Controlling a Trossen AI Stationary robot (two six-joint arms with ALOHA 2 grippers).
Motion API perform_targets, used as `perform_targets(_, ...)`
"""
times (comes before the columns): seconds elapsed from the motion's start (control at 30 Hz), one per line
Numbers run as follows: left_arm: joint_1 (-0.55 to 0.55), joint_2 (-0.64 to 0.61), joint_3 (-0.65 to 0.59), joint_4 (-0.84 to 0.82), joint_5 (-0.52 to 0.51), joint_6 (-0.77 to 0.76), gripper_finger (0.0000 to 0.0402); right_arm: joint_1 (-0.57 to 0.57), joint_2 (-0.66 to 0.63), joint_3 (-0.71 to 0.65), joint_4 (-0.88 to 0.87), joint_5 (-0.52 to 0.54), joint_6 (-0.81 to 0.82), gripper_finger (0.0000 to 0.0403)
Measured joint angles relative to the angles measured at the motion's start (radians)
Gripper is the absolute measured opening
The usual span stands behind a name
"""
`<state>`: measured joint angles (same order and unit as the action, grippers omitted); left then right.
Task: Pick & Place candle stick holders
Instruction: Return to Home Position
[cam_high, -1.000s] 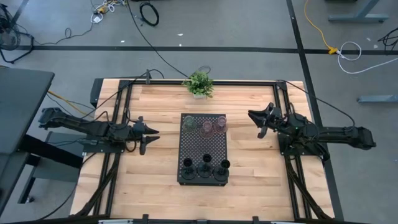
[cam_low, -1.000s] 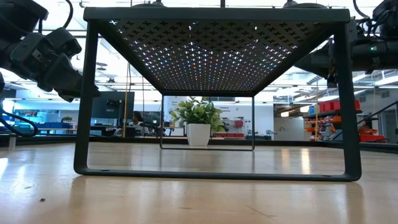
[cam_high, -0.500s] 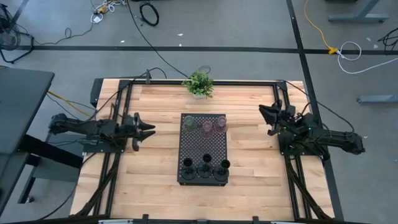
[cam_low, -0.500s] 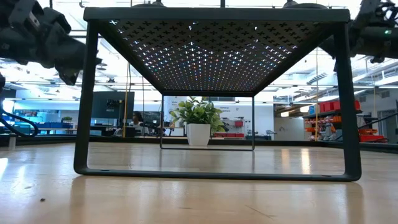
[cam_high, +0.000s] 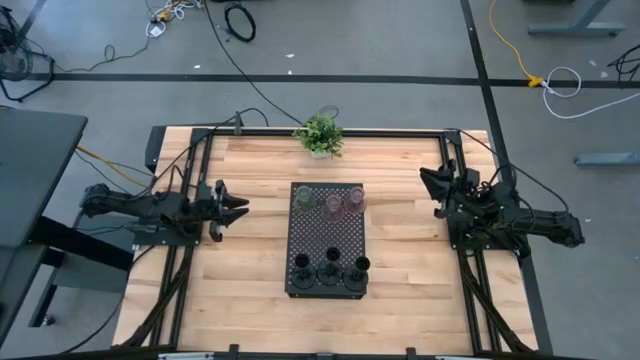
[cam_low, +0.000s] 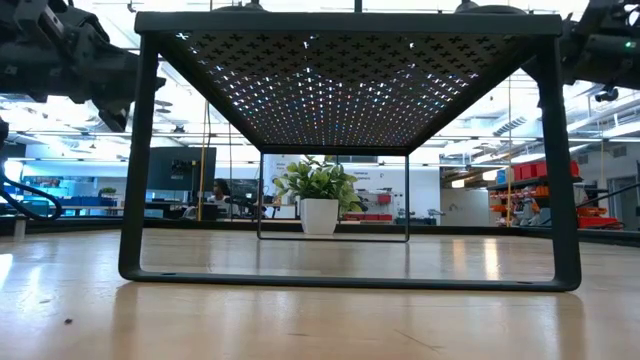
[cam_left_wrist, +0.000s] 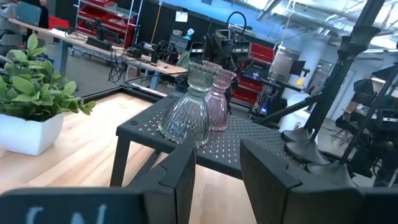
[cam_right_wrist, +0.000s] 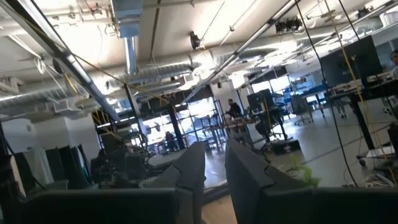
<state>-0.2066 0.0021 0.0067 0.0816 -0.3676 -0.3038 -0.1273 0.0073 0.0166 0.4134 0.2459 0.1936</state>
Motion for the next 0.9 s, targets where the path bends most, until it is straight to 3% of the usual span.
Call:
perform_targets(0.23, 0.0, 0.0, 0.0, 0.01, -0.002, 0.0, 0.0128, 0.0, 0.002, 0.0, -0.004, -0.001, -0.002, 0.0063)
perform_targets(0.5, 0.0, 0.0, 0.0, 0.016, -0.002, 0.0, 0.0128, 0.0, 0.002, 0.0, -0.139, -0.143, -0.247, 0.0063)
perform_targets(0.9, 0.0, 0.004, 0.0, 0.019, -0.002, 0.0, 0.0128, 0.0, 0.002, 0.0, -0.225, -0.158, -0.253, 0.0063)
